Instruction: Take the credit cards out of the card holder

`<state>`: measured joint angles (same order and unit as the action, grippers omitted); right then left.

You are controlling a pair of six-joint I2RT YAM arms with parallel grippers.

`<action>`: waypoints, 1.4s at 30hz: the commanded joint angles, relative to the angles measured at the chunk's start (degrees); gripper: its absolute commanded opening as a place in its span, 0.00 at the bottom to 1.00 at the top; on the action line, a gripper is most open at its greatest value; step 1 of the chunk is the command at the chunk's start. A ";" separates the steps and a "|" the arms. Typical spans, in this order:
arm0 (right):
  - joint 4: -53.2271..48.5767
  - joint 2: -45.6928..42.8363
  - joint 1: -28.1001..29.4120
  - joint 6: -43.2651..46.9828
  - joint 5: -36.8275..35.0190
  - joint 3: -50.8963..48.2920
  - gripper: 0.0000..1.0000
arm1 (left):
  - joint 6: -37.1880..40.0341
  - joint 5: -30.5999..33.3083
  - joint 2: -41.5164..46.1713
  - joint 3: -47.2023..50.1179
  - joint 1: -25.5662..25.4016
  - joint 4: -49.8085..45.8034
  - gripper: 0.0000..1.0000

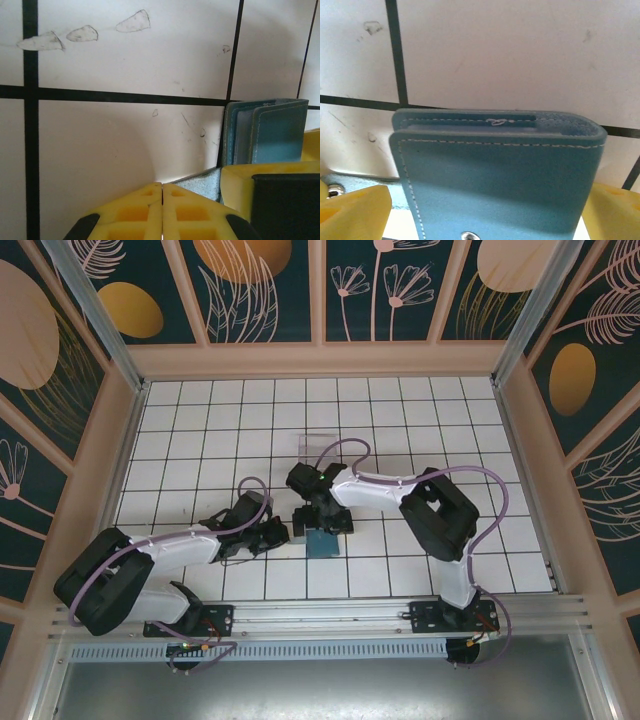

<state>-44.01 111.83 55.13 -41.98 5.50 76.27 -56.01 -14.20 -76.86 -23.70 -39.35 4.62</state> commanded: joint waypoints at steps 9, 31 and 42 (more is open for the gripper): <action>-5.82 -1.40 0.61 -2.73 -4.50 0.74 0.93 | 1.78 -0.75 -0.94 1.03 0.15 -0.32 0.07; -7.66 -5.20 0.06 -2.89 -6.02 -0.37 0.93 | 3.05 1.23 -0.93 -0.99 0.16 -4.02 0.07; -8.07 -9.03 -1.42 -2.87 -7.23 -2.26 0.84 | 4.40 3.84 -0.36 -2.13 1.43 -7.67 0.07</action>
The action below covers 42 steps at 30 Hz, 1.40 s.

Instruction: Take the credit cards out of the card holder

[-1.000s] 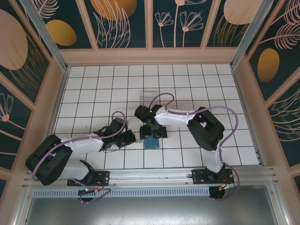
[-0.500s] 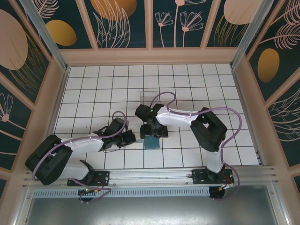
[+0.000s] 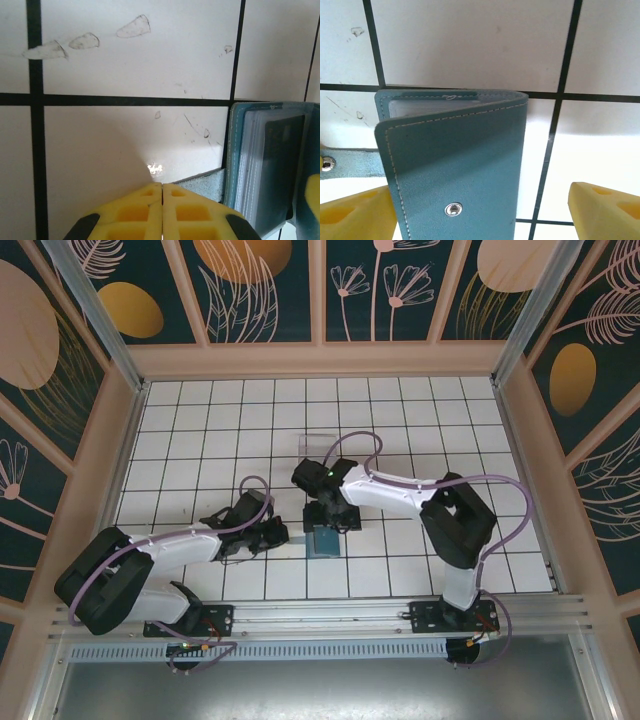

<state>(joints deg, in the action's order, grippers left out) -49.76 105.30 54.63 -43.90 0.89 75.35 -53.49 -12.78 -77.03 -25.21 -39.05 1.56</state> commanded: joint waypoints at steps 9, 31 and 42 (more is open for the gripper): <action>1.09 -4.80 -3.51 0.72 -2.03 -4.88 0.73 | 4.23 3.31 1.45 -1.24 6.18 -9.13 0.08; 14.10 -6.43 -11.84 8.52 2.89 -18.77 0.72 | 0.24 3.97 4.64 -1.41 8.99 -14.65 0.32; 10.88 -11.17 -11.23 7.49 1.60 -14.95 0.67 | 6.76 3.19 9.18 -10.80 9.01 -22.30 0.32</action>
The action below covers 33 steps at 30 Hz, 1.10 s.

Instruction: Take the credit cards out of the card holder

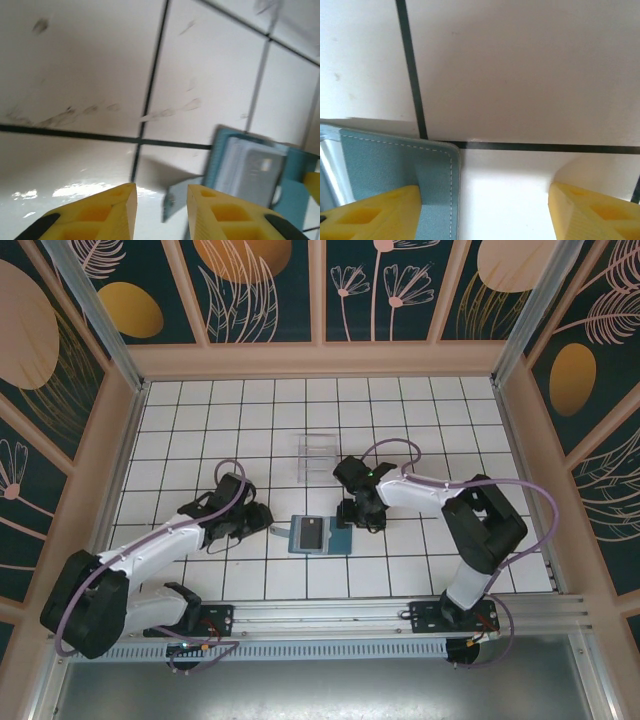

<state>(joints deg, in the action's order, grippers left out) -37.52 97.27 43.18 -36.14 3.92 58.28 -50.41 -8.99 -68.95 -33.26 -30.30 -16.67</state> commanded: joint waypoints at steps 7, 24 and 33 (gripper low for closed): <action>-5.96 -4.33 3.25 -2.99 -3.92 8.67 0.64 | 7.92 -1.13 3.02 -5.23 0.26 -6.62 0.33; 5.53 -1.30 8.46 -8.69 8.86 11.30 0.32 | 8.93 -6.87 -2.31 -3.79 0.25 0.92 0.17; 12.84 -1.32 7.82 -9.20 12.43 -0.70 0.23 | 9.62 -9.46 -4.34 -7.29 -0.98 1.18 0.17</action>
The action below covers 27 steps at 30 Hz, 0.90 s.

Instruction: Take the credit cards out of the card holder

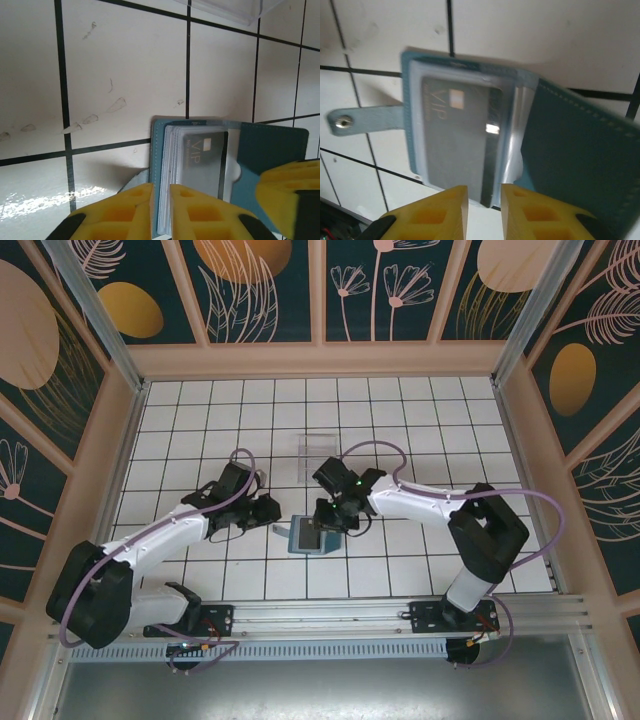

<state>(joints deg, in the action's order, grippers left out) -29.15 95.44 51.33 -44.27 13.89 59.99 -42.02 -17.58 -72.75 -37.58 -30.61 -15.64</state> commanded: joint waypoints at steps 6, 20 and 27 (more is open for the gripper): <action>9.42 0.46 -2.05 -0.38 3.74 -6.81 0.22 | 0.93 0.27 -4.69 -7.05 -3.59 -1.58 0.18; 16.89 1.23 -7.75 2.58 4.98 -13.42 0.16 | -0.09 -0.24 -14.23 -7.30 -8.04 3.02 0.22; 19.77 2.58 -8.62 3.41 7.64 -13.69 0.14 | -3.01 -1.10 -12.68 -5.41 -8.28 5.19 0.34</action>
<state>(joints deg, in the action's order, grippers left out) -11.29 95.96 43.05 -42.24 21.39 47.18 -43.57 -17.82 -86.96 -43.70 -38.46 -11.97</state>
